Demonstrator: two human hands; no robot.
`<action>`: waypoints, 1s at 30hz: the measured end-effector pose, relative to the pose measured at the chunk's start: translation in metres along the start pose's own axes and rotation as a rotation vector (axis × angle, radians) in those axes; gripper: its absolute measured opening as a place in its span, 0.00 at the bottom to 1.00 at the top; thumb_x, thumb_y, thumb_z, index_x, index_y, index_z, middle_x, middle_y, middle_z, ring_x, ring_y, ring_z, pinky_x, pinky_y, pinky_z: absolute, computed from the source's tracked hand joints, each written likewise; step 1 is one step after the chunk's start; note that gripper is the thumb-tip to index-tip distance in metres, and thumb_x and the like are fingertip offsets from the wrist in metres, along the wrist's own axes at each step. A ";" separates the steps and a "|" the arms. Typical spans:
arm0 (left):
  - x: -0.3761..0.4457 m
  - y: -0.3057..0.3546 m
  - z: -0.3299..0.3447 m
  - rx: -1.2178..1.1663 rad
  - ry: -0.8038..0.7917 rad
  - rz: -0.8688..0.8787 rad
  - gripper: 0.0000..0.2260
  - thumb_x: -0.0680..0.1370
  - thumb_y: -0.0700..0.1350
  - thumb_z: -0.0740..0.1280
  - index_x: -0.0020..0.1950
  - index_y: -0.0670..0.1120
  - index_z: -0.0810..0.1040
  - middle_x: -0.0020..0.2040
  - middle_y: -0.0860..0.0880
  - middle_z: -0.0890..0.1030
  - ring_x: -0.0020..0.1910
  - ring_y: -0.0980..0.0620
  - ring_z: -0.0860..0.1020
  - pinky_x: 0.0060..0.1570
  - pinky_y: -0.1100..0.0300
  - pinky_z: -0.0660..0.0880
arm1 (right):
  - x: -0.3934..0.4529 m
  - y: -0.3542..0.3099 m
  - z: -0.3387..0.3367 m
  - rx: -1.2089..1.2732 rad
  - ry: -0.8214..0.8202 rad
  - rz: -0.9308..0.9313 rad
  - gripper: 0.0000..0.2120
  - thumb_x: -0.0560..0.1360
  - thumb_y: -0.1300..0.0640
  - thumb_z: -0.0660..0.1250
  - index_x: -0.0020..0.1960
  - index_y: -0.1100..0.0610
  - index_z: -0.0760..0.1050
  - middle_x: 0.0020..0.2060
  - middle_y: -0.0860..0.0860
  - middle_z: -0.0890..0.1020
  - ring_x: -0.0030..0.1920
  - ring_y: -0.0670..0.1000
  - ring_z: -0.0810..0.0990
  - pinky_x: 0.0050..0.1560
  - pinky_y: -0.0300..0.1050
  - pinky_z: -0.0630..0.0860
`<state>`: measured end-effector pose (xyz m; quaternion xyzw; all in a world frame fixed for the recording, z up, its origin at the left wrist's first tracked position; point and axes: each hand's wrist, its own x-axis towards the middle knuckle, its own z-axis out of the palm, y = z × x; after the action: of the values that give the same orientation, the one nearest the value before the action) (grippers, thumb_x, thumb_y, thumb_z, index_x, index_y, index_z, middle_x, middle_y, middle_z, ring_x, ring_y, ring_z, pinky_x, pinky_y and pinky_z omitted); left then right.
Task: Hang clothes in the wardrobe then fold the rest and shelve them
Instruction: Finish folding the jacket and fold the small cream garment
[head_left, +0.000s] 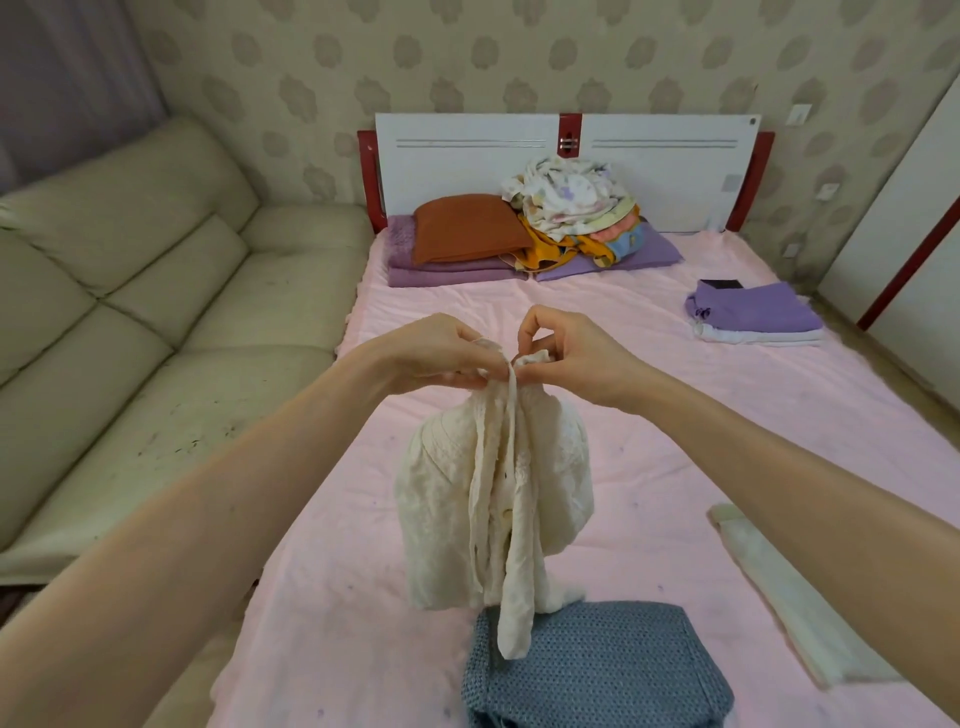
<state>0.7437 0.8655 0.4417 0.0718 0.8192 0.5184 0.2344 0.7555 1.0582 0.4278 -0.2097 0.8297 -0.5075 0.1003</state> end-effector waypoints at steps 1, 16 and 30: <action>0.002 -0.003 0.000 -0.042 0.005 -0.032 0.07 0.71 0.36 0.72 0.33 0.42 0.80 0.34 0.49 0.74 0.37 0.56 0.74 0.44 0.67 0.76 | 0.001 0.000 0.001 -0.014 -0.001 0.004 0.08 0.74 0.65 0.70 0.47 0.62 0.70 0.39 0.67 0.80 0.35 0.55 0.75 0.39 0.50 0.70; 0.000 -0.015 -0.001 -0.237 0.020 -0.032 0.03 0.72 0.35 0.73 0.45 0.38 0.83 0.46 0.46 0.82 0.44 0.56 0.80 0.44 0.68 0.77 | -0.002 0.003 0.017 -0.045 0.223 0.057 0.06 0.73 0.60 0.72 0.43 0.64 0.82 0.31 0.55 0.78 0.29 0.45 0.74 0.32 0.37 0.72; -0.008 -0.006 -0.006 0.072 -0.011 0.144 0.05 0.73 0.46 0.74 0.41 0.45 0.83 0.38 0.51 0.79 0.39 0.56 0.75 0.42 0.62 0.71 | 0.003 -0.001 -0.006 -0.030 -0.075 0.057 0.08 0.77 0.57 0.67 0.48 0.62 0.80 0.37 0.54 0.75 0.39 0.48 0.71 0.45 0.44 0.68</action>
<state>0.7483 0.8546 0.4407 0.1417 0.8288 0.5036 0.1983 0.7508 1.0611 0.4318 -0.2063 0.8385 -0.4837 0.1428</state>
